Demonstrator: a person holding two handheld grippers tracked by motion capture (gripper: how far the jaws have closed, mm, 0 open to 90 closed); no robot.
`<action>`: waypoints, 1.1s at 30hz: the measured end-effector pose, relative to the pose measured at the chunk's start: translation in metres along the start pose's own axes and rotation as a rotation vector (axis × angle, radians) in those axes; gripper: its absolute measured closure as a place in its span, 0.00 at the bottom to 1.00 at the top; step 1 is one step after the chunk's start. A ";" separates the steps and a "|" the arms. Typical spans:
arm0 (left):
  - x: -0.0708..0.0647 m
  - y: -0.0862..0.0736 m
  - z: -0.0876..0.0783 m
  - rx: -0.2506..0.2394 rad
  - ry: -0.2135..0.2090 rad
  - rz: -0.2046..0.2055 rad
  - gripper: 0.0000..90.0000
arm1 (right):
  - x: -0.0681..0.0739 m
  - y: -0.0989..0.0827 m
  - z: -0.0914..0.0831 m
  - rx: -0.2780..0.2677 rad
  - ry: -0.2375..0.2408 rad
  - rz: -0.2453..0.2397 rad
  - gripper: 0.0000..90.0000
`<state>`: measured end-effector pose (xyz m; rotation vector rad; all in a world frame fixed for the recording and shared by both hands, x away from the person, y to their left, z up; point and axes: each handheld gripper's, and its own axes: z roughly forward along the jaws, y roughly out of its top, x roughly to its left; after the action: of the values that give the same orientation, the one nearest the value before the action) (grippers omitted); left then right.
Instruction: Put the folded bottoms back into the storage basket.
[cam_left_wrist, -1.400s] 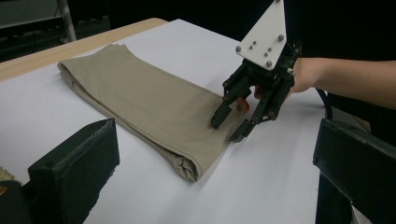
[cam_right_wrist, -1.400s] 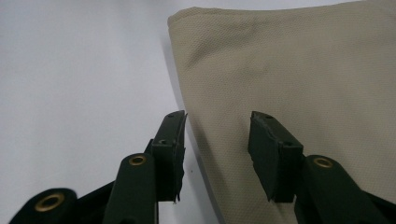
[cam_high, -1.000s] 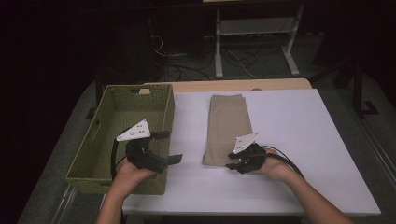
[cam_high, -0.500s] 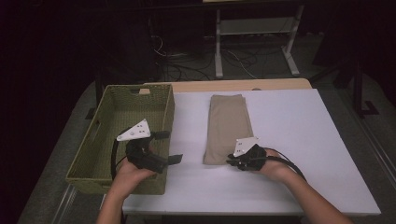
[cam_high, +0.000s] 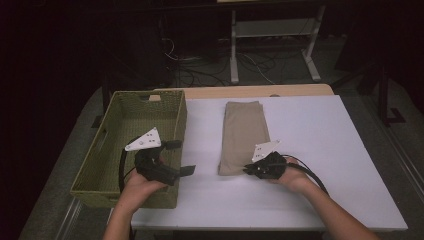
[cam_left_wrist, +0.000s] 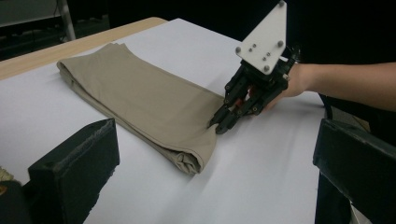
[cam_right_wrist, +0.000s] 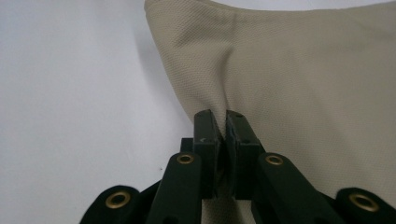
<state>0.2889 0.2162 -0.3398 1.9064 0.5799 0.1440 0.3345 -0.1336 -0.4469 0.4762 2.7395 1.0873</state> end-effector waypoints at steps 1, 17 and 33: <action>0.000 0.000 0.000 0.000 0.000 0.000 0.01 | -0.002 0.000 0.000 -0.005 0.009 0.016 0.92; 0.000 0.000 0.000 0.000 -0.002 -0.001 0.01 | -0.004 0.002 -0.013 -0.046 0.031 0.048 0.92; 0.000 0.000 0.000 -0.001 -0.004 -0.002 0.01 | 0.011 0.000 -0.027 -0.044 0.050 0.028 0.92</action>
<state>0.2892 0.2166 -0.3398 1.9048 0.5794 0.1388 0.3178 -0.1468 -0.4278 0.4889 2.7535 1.1793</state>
